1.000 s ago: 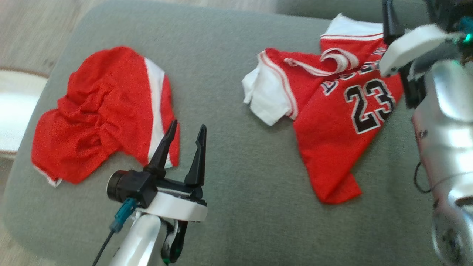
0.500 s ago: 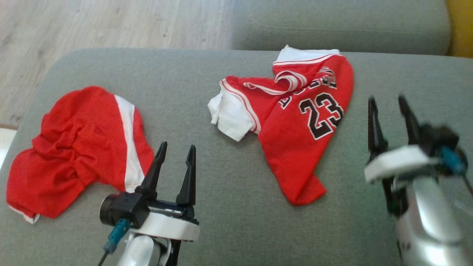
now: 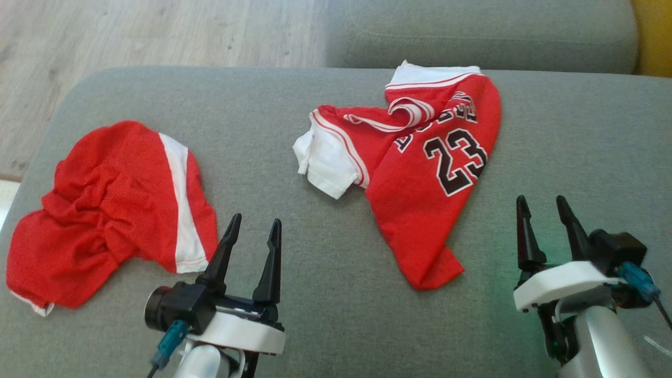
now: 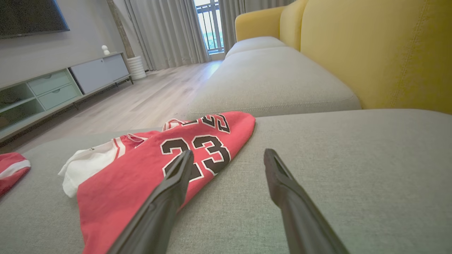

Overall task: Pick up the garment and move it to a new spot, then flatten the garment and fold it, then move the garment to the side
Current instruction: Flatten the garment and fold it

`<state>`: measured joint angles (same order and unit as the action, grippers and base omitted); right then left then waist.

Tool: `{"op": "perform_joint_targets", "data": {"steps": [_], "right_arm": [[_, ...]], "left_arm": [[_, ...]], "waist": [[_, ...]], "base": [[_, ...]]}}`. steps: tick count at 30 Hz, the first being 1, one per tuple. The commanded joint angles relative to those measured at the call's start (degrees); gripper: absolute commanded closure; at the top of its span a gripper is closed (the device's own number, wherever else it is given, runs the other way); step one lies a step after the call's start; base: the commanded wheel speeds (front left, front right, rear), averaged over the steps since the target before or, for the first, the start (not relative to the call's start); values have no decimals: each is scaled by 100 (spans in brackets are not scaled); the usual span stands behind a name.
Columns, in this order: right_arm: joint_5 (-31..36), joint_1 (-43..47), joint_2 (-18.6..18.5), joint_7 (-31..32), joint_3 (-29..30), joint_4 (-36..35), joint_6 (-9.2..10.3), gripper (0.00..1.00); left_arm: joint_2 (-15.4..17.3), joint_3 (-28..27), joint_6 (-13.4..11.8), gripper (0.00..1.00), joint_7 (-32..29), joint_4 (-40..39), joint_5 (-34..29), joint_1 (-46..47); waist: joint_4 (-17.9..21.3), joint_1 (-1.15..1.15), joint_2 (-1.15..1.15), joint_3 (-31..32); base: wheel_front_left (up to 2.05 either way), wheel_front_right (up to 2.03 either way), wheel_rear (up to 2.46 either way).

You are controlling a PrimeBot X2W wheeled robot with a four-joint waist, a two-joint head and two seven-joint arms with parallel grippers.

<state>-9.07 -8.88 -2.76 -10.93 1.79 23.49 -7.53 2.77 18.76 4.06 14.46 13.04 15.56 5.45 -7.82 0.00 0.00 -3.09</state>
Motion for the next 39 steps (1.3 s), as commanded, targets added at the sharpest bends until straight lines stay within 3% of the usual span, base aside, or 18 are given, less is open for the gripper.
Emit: {"op": "perform_joint_targets", "data": {"steps": [1,8,13,23,24,25,30,39], "right_arm": [[2,-276,-13,84,-187,-189,4,0],[-251,-1018,-12,951,-179,562,4,0],[-547,-1609,-12,1315,146,1414,4,0],[-532,-2635,-12,1367,858,2907,4,2],[-474,-2704,-12,1326,871,3004,4,67],[-372,-2765,-12,1240,900,3068,4,100],[-30,-2937,-30,832,1117,3216,4,100],[1107,-3017,-390,265,1438,2983,4,100]], "left_arm": [[10,-135,10,0,54,-162,-32,218],[10,39,59,0,54,-85,13,395],[10,188,73,0,54,-20,48,499],[10,323,42,0,54,16,100,616],[10,326,39,0,54,21,101,621],[10,329,35,0,54,25,99,624],[10,312,16,0,54,48,93,622],[10,237,-12,0,54,61,80,519]], "waist": [[-65,0,0,-71],[-433,0,0,-441],[-721,0,0,-619],[-1079,0,0,-798],[-1091,0,0,-802],[-1100,0,0,-804],[-1084,0,0,-760],[-758,0,0,-412]], "base": [[0,0,0],[0,0,0],[0,0,0],[0,0,0],[0,0,0],[0,0,0],[0,0,0],[0,0,0]]}}
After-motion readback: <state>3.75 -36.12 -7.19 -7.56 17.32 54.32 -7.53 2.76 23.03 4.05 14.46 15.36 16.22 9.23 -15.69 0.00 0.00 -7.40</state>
